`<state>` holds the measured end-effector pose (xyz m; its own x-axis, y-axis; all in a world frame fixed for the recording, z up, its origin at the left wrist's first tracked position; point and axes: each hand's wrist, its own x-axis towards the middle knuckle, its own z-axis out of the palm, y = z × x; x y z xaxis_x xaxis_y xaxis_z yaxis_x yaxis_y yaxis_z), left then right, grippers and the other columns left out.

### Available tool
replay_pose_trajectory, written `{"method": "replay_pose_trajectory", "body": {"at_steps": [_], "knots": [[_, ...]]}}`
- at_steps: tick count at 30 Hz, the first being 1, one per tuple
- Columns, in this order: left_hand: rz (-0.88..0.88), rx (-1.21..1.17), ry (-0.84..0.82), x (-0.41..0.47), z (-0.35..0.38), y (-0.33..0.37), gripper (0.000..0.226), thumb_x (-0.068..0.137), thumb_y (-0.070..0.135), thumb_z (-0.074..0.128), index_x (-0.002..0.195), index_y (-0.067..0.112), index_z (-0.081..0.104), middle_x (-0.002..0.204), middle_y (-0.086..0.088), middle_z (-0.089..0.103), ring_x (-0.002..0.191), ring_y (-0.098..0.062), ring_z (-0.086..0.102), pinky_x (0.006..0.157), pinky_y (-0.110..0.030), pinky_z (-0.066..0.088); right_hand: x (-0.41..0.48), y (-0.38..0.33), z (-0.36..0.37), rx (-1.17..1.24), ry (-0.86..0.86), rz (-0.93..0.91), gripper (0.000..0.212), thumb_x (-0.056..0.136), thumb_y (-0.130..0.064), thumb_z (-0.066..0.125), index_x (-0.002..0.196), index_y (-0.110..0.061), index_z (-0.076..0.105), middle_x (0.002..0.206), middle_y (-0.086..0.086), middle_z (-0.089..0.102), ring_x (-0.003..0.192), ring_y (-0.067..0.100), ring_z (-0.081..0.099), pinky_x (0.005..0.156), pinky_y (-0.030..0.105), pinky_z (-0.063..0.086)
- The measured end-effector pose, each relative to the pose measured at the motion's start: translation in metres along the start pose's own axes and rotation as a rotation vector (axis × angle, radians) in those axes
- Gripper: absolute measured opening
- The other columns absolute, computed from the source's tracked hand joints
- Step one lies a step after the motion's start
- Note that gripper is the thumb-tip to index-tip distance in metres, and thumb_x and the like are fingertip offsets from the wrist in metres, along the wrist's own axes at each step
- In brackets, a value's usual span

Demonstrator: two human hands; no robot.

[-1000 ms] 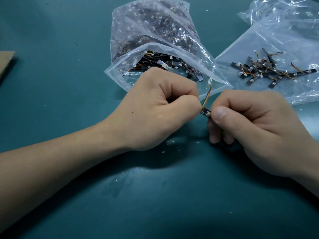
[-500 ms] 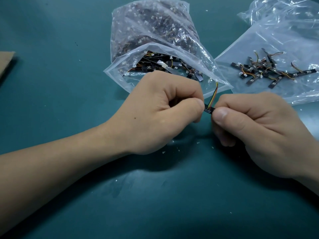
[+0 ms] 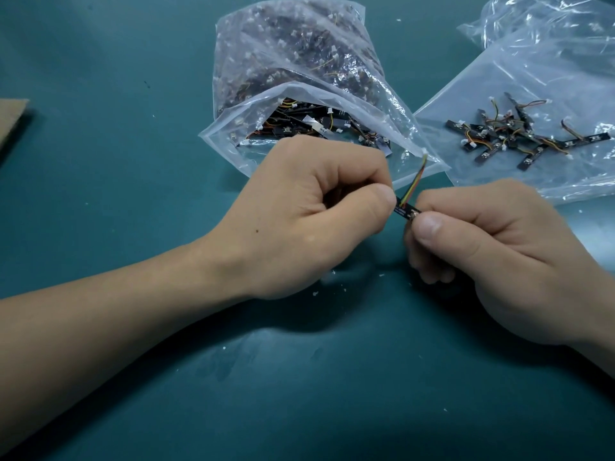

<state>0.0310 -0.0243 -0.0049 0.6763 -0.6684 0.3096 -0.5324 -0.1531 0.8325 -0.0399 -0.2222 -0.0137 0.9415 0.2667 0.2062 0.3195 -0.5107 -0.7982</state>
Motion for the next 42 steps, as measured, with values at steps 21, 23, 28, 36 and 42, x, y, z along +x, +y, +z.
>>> {"method": "replay_pose_trajectory", "body": {"at_steps": [21,23,28,36,42], "knots": [[0.039,0.353,0.176,-0.002,0.004,-0.002,0.023,0.089,0.026,0.051,0.085,0.017,0.072,0.086,0.009,0.064,0.090,-0.018,0.056,0.092,-0.036,0.041,-0.004,0.002,-0.001,-0.003,0.095,-0.030,0.042,0.090,-0.027,0.046,0.054,-0.014,0.031,0.050,0.000,0.026,0.045,0.007,0.023,0.044,0.025,0.021],[-0.099,0.454,0.226,0.000,0.005,-0.002,0.020,0.087,0.033,0.051,0.097,0.030,0.069,0.106,0.018,0.061,0.114,-0.014,0.050,0.105,-0.033,0.028,-0.004,0.002,0.001,0.091,0.260,0.003,0.041,0.099,-0.032,0.045,0.064,-0.013,0.055,0.050,0.001,0.042,0.042,0.011,0.036,0.043,0.023,0.028],[-0.313,0.767,0.048,-0.001,0.009,-0.005,0.048,0.087,0.053,0.040,0.131,0.037,0.051,0.160,0.006,0.033,0.152,-0.025,0.016,0.119,-0.046,0.010,0.012,0.013,-0.007,0.406,0.536,0.250,0.036,0.111,-0.038,0.042,0.136,-0.018,0.060,0.062,0.004,0.064,0.034,0.020,0.041,0.043,0.023,0.032],[-0.276,0.941,-0.022,-0.003,0.010,-0.007,0.061,0.092,0.059,0.036,0.137,0.022,0.054,0.162,-0.003,0.036,0.148,-0.030,0.026,0.118,-0.048,0.013,-0.004,-0.001,0.006,-0.099,0.157,-0.005,0.022,0.101,-0.032,0.053,0.099,-0.031,0.074,0.055,-0.001,0.058,0.044,0.014,0.051,0.046,0.022,0.038],[-0.155,0.894,0.058,-0.004,0.010,-0.006,0.055,0.090,0.042,0.047,0.137,0.013,0.050,0.152,0.002,0.042,0.136,-0.025,0.034,0.109,-0.036,0.016,-0.003,-0.003,0.006,-0.164,0.124,-0.018,0.020,0.100,-0.033,0.054,0.096,-0.029,0.073,0.061,-0.006,0.060,0.051,0.016,0.054,0.050,0.021,0.040]]}}
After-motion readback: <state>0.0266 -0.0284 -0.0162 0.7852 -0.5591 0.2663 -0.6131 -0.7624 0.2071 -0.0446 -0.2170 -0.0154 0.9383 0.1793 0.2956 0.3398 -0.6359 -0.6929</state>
